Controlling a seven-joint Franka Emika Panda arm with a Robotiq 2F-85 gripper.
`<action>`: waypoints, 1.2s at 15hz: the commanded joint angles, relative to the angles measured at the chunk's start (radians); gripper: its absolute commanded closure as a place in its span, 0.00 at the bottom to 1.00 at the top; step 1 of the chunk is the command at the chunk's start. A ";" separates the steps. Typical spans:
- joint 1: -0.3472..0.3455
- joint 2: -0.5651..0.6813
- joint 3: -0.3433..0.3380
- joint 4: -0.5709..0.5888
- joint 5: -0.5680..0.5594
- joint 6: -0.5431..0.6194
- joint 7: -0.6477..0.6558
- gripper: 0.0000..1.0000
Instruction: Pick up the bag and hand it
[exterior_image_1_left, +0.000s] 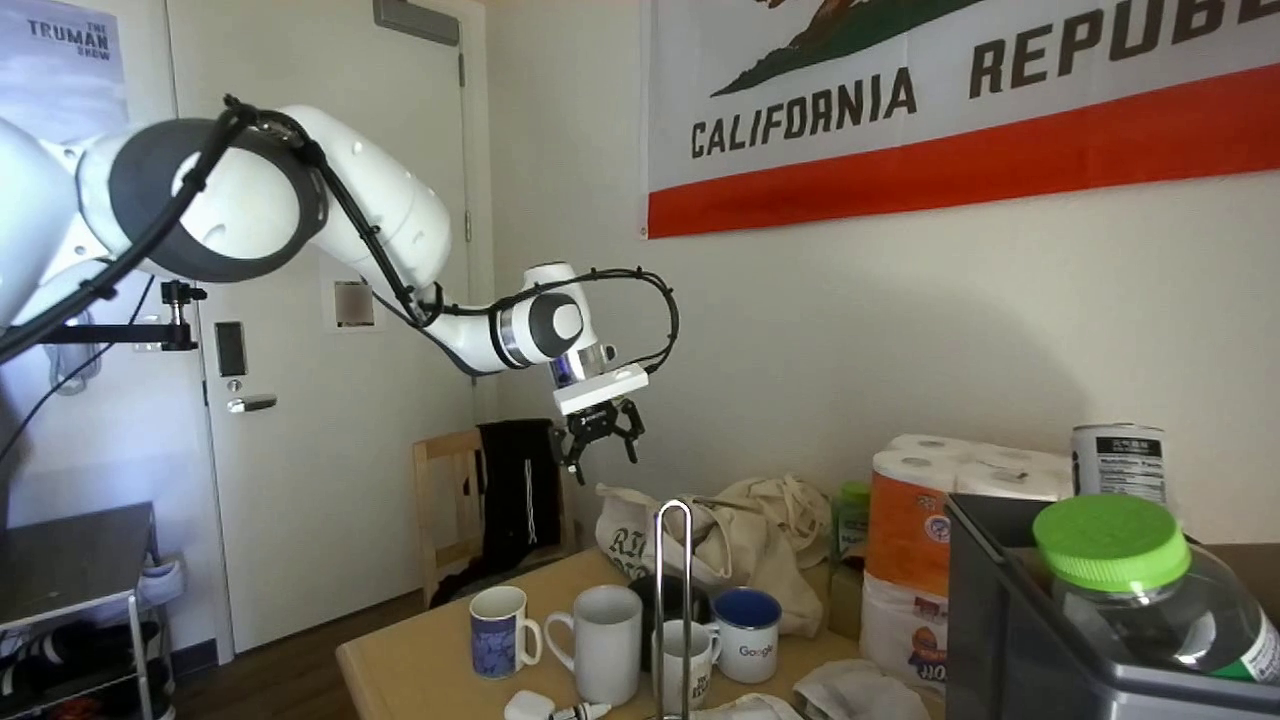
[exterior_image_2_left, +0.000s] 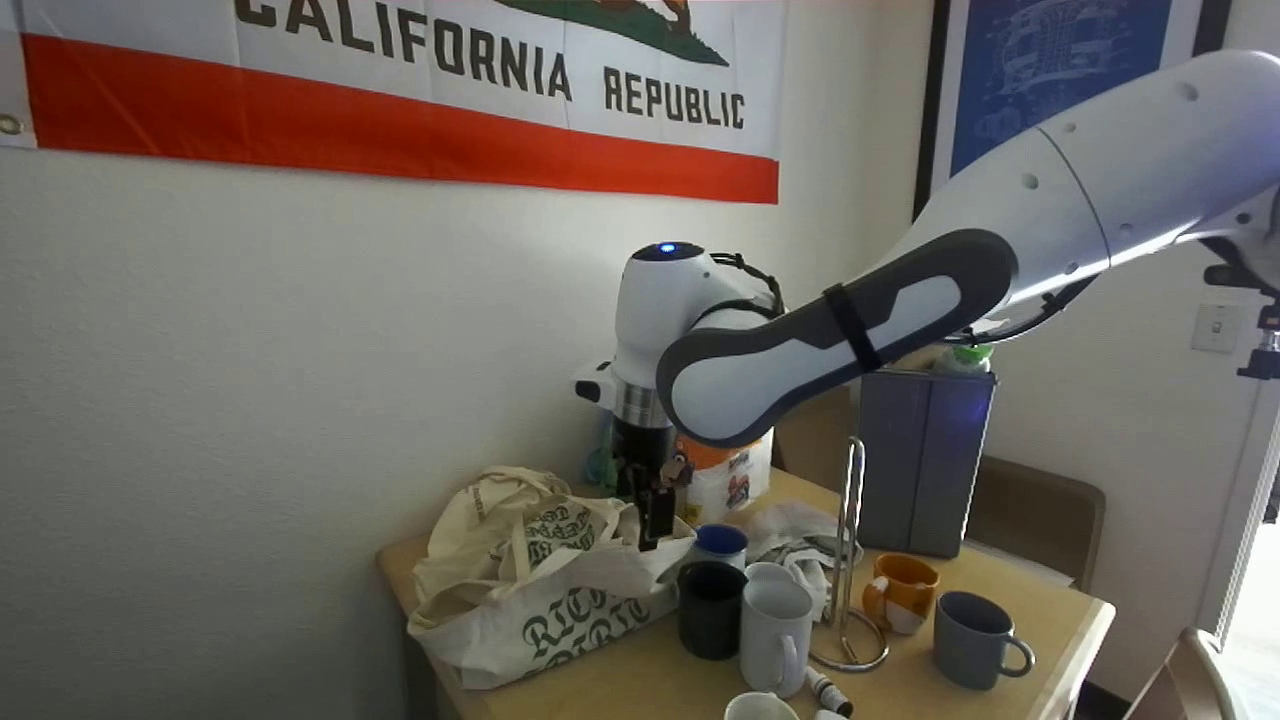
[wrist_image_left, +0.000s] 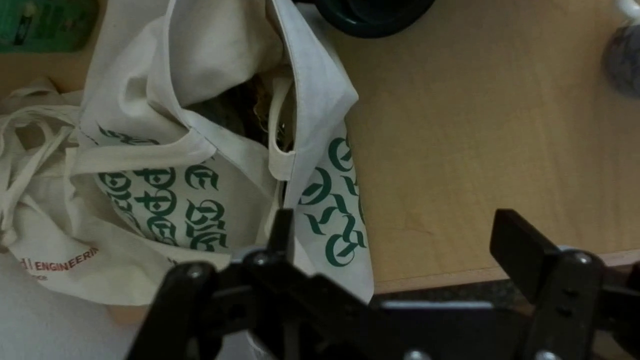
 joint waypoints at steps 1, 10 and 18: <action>-0.005 0.002 0.008 0.006 -0.005 -0.004 0.003 0.00; -0.013 0.136 -0.003 0.117 -0.027 0.024 -0.066 0.00; -0.003 0.287 -0.026 0.261 -0.063 0.099 -0.076 0.00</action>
